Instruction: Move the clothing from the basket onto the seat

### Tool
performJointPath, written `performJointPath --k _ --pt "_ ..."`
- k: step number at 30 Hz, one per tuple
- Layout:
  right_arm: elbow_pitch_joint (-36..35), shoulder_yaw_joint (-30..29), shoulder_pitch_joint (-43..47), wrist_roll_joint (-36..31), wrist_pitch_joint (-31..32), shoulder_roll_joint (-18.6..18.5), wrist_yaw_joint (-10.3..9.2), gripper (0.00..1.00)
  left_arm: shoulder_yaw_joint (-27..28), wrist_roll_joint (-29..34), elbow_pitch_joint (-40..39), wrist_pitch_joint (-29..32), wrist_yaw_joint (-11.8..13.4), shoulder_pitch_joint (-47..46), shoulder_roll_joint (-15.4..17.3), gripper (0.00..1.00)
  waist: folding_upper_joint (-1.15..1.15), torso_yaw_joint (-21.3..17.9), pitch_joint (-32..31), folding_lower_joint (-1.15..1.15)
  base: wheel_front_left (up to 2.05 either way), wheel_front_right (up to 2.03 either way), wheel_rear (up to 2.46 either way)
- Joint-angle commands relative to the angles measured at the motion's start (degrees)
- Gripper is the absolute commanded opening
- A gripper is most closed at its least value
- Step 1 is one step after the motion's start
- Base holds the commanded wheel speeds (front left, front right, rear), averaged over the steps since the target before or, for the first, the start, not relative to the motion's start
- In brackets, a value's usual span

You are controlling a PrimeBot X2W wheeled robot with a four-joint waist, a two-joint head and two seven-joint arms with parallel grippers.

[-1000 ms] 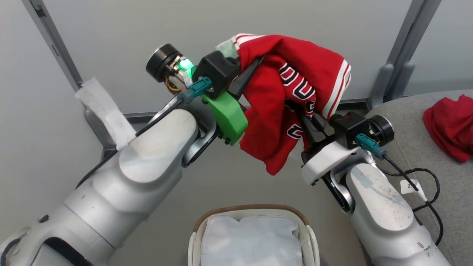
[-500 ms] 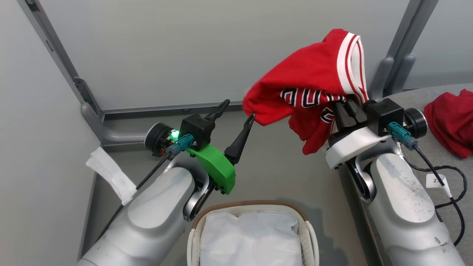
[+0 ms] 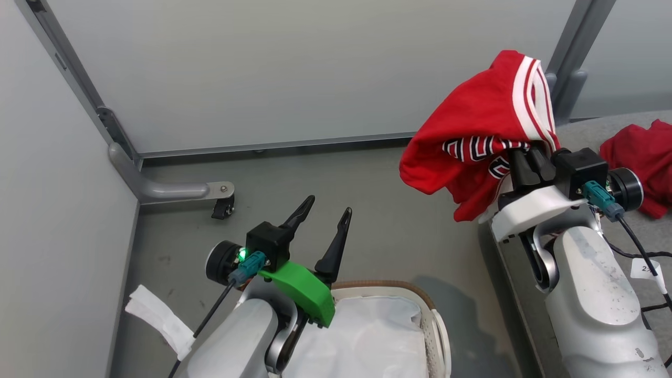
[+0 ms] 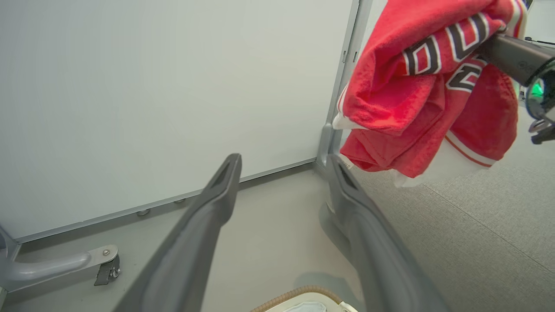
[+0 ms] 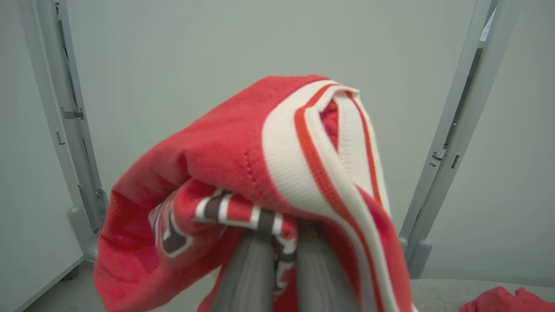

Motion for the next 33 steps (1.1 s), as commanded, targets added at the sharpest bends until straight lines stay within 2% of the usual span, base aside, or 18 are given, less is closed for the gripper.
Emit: performJointPath --k 1,8,17,26,33 --pt "-0.4 -0.4 0.5 -0.4 -0.1 -0.2 -0.06 0.0 0.8 1.2 -0.4 0.0 -0.5 1.3 -0.1 1.0 0.0 -0.4 0.3 0.0 0.0 0.0 0.0" --pt "-1.5 -1.5 0.5 -1.7 -0.1 -0.2 -0.06 0.0 3.9 4.8 -1.7 0.0 -1.5 3.6 -1.1 1.0 0.0 -3.4 2.1 0.0 0.0 0.0 0.0" --pt "-3.0 -3.5 1.2 -4.0 -0.1 -0.2 -0.06 0.0 6.2 8.7 -3.9 0.0 -2.6 5.8 -1.5 1.0 0.0 -13.5 5.9 0.0 0.0 0.0 0.0" --pt "-3.4 -4.6 1.9 -4.2 -0.1 -0.1 -0.06 0.0 5.0 11.4 -3.1 0.0 -3.7 5.0 -1.7 1.0 0.0 -23.1 9.1 0.0 0.0 0.0 0.0" --pt "-3.9 -5.8 0.5 -4.7 -0.1 -0.2 -0.06 0.0 3.9 12.1 -2.7 0.0 -4.1 3.6 -1.8 1.0 0.0 -26.1 11.0 0.0 0.0 0.0 0.0"
